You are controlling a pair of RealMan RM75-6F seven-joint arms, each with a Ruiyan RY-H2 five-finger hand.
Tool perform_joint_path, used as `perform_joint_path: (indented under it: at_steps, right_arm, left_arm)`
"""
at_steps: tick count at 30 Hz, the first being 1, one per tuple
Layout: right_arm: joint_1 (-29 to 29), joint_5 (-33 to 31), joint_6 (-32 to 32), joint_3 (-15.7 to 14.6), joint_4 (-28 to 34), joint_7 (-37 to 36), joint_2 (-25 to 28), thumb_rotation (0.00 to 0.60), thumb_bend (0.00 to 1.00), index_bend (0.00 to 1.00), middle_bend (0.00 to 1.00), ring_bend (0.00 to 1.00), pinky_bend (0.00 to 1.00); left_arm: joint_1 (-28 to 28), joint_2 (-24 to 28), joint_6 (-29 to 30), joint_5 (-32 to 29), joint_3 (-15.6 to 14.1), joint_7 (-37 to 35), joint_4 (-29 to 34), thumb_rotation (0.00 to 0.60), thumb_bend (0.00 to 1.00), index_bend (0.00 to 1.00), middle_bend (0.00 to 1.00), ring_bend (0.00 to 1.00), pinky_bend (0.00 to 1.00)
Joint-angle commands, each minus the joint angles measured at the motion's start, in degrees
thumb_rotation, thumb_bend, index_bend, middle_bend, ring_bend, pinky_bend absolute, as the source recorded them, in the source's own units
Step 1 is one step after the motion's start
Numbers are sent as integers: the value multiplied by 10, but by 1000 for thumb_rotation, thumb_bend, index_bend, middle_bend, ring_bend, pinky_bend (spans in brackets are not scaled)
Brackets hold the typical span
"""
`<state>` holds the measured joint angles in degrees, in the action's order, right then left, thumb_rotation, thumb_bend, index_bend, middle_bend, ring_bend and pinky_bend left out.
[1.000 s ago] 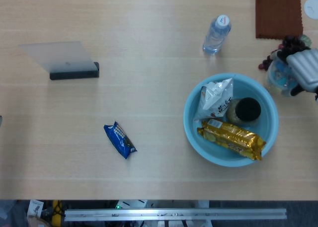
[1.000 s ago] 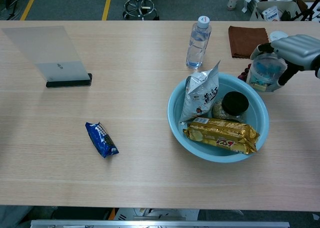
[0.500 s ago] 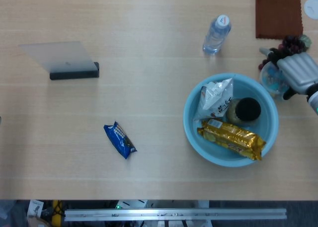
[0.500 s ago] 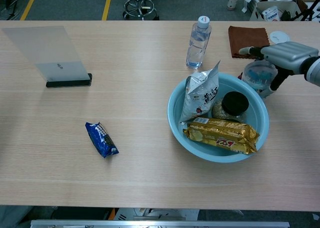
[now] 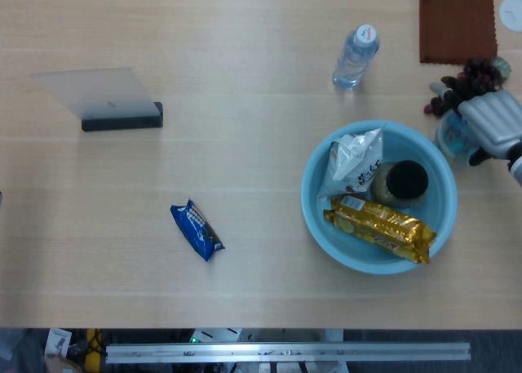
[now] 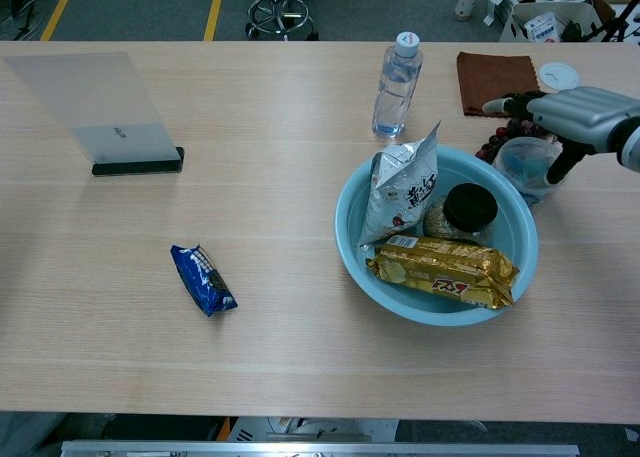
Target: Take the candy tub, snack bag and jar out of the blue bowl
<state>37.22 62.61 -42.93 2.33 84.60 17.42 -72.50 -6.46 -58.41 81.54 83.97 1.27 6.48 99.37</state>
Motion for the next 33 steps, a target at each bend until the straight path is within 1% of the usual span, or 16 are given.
perform_joint_path:
  at_steps: [1, 6, 10, 18, 22, 25, 28, 33]
  right_arm:
    - [2, 1, 2, -2, -6, 0, -4, 600, 157, 0, 44, 29, 257]
    - [1, 14, -6, 1, -3, -14, -6, 600, 155, 0, 40, 19, 238]
    - [-3, 39, -24, 9, 21, -40, 11, 600, 155, 0, 39, 19, 238]
    - [1, 109, -40, 20, 112, -87, 76, 600, 155, 0, 52, 18, 238]
    - [12, 139, -32, 22, 152, -100, 95, 600, 148, 0, 57, 18, 238]
    - [28, 144, -16, 25, 163, -94, 91, 600, 100, 0, 57, 18, 238]
    - [49, 137, 2, 31, 169, -70, 76, 600, 64, 0, 57, 18, 238]
    - [87, 95, 29, 38, 163, -7, 42, 600, 53, 0, 58, 18, 238]
  left_arm:
    - [0, 0, 0, -1, 0, 0, 0, 600, 293, 232, 229, 179, 252]
    - [1, 0, 1, 0, 0, -1, 0, 600, 293, 232, 229, 179, 252]
    - [1, 2, 2, -1, 1, 1, 2, 600, 293, 232, 229, 179, 252]
    - [1, 4, 2, 3, 0, 5, 7, 600, 293, 232, 229, 179, 252]
    - [1, 4, 1, -1, 0, 7, 9, 600, 293, 232, 229, 179, 252]
    - [2, 5, 2, -1, 0, 8, 11, 600, 293, 232, 229, 179, 252]
    - [4, 8, 5, 0, -1, 6, 12, 600, 293, 232, 229, 179, 252]
    - [10, 13, 11, -4, -2, 0, 11, 600, 293, 232, 229, 179, 252]
